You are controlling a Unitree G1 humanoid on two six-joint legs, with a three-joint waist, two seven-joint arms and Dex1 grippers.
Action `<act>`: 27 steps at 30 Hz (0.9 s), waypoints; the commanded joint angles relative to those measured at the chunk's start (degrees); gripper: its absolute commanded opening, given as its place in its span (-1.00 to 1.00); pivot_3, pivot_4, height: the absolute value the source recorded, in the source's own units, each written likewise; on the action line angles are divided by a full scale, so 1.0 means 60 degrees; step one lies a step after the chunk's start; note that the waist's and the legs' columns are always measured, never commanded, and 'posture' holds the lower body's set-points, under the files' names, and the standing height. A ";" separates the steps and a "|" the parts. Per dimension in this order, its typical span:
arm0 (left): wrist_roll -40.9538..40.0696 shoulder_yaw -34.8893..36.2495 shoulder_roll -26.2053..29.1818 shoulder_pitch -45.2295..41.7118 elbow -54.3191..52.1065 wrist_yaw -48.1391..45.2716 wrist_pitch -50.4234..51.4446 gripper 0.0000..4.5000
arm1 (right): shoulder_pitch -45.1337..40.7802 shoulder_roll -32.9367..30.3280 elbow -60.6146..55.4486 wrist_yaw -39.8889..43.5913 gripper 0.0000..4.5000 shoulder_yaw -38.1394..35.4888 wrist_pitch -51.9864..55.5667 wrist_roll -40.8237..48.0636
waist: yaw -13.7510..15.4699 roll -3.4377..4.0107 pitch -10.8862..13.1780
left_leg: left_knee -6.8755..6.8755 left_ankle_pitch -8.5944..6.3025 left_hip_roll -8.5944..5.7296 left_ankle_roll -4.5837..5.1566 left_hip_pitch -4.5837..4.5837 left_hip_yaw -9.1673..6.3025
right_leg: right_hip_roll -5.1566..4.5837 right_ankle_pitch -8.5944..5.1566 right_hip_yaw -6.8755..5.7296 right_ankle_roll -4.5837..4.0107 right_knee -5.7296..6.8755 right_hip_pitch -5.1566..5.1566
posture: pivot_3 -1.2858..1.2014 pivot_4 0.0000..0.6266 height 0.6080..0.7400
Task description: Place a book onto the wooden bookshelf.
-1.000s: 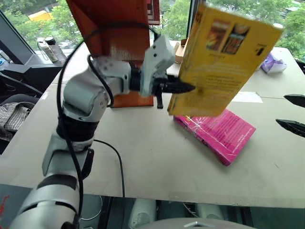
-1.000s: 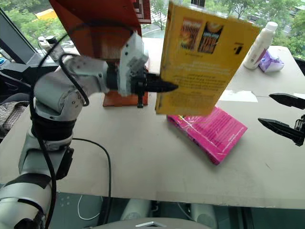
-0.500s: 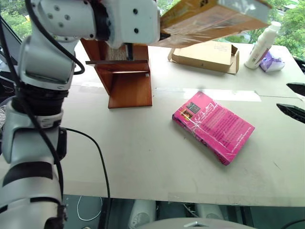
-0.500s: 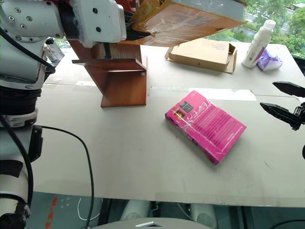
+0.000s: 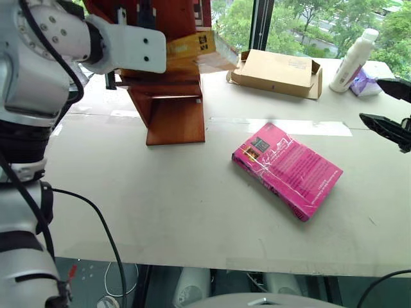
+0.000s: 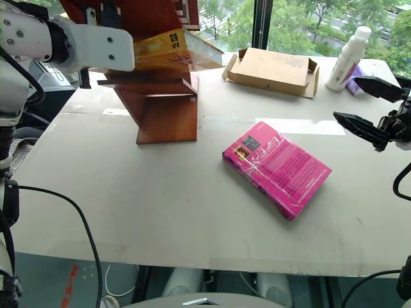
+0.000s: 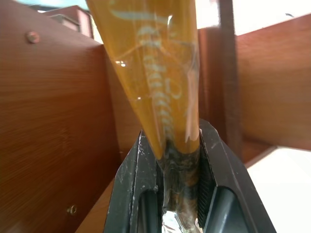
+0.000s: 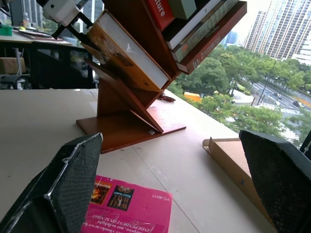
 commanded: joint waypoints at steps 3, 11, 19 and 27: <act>0.0895 -0.0593 -0.0189 0.0242 0.0652 -0.0571 0.0388 -0.89 | 0.0379 0.0096 -0.1290 -0.0721 1.00 -0.0415 0.0399 0.0602 | -0.0052 0.0059 -0.0035 | 0.0000 0.0001 0.0007 0.0000 0.0017 -0.0003 | 0.0011 -0.0013 0.0004 0.0023 0.0020 0.0004 | 0.03 -0.52 0.90; 0.1593 -0.0928 -0.1177 -0.0280 0.1574 -0.0828 0.0406 -0.27 | 0.0902 0.0109 -0.2168 -0.1265 1.00 -0.0587 0.0719 0.1059 | 0.0010 0.0140 -0.0086 | 0.0001 0.0001 0.0000 -0.0001 0.0140 0.0028 | 0.0014 -0.0041 0.0062 -0.0012 0.0080 0.0074 | 0.03 -0.52 0.90; -0.0269 0.1691 -0.0951 0.0110 -0.0195 -0.1093 0.3044 0.84 | 0.1228 0.0026 -0.2560 -0.1476 1.00 -0.0850 0.0877 0.1430 | -0.0135 0.0070 -0.0044 | 0.0013 0.0003 0.0005 -0.0001 -0.0044 0.0056 | 0.0026 0.0005 0.0120 -0.0009 0.0069 -0.0108 | 0.03 -0.52 0.90; -0.4670 0.6101 -0.1556 0.1877 -0.3931 -0.1417 0.8299 0.84 | 0.0994 -0.0069 -0.2369 -0.1513 1.00 -0.0824 0.1080 0.1751 | -0.0174 0.0029 -0.0020 | 0.0025 0.0025 0.0002 -0.0041 -0.0161 0.0015 | 0.0022 -0.0003 0.0117 0.0010 0.0066 -0.0212 | 0.03 -0.52 0.90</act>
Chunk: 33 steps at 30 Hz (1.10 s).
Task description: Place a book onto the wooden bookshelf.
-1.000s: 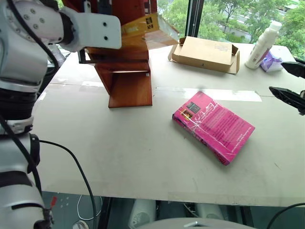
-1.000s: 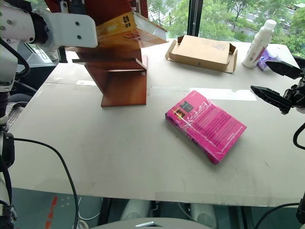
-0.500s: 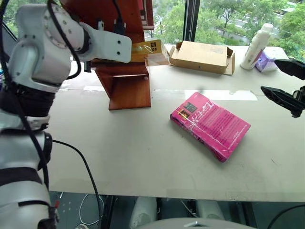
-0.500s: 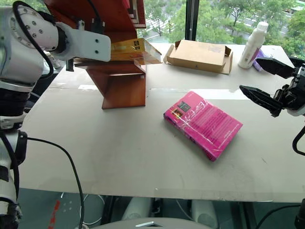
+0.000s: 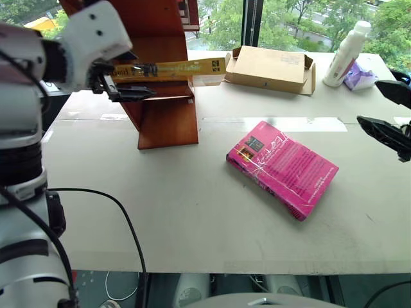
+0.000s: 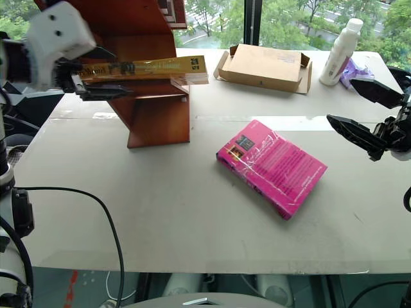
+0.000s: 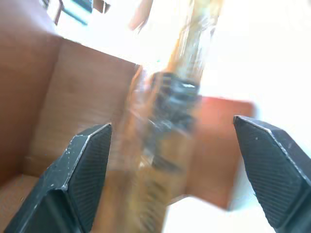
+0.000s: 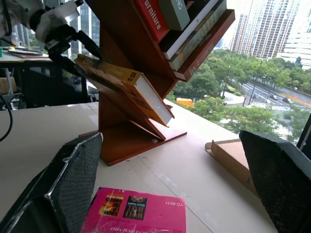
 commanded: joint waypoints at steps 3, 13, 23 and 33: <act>-0.2987 0.2328 -0.1031 0.0085 -0.2234 0.0531 0.3635 0.84 | -0.0478 -0.0249 -0.0064 -0.0037 1.00 -0.0204 0.0218 0.0417 | 0.0053 -0.0030 0.0020 | 0.0068 -0.0019 -0.0001 0.0032 -0.0002 -0.0049 | 0.0002 -0.0020 -0.0027 0.0033 0.0019 0.0042 | 0.03 -0.52 0.90; -0.5422 0.2846 -0.5182 0.2614 -0.4964 0.3537 0.4491 0.84 | 0.0616 -0.0109 -0.0617 -0.0384 1.00 -0.0508 0.0587 0.0412 | -0.0003 -0.0061 0.0036 | 0.0084 -0.0025 -0.0029 0.0041 0.0150 -0.0150 | 0.0019 -0.0006 0.0012 0.0003 0.0020 0.0251 | 0.03 -0.52 0.90; -0.4943 0.2263 -0.4084 0.8165 -0.3831 0.4038 0.0179 0.84 | 0.4681 0.0168 -0.1393 -0.0180 1.00 -0.2108 0.0308 -0.0634 | 0.0080 -0.0052 0.0027 | 0.0049 -0.0029 -0.0025 0.0042 0.0158 -0.0152 | 0.0018 -0.0024 0.0020 -0.0032 -0.0019 0.0252 | 0.03 -0.52 0.90; -0.4728 0.2240 -0.2665 0.9862 -0.1765 0.3794 -0.2448 0.84 | 0.7039 0.0034 0.0111 0.0928 1.00 -0.3211 -0.0847 -0.2249 | 0.0234 -0.0051 0.0018 | 0.0030 -0.0040 -0.0014 0.0055 0.0154 -0.0151 | -0.0049 -0.0024 0.0008 -0.0055 -0.0074 0.0250 | 0.03 -0.52 0.90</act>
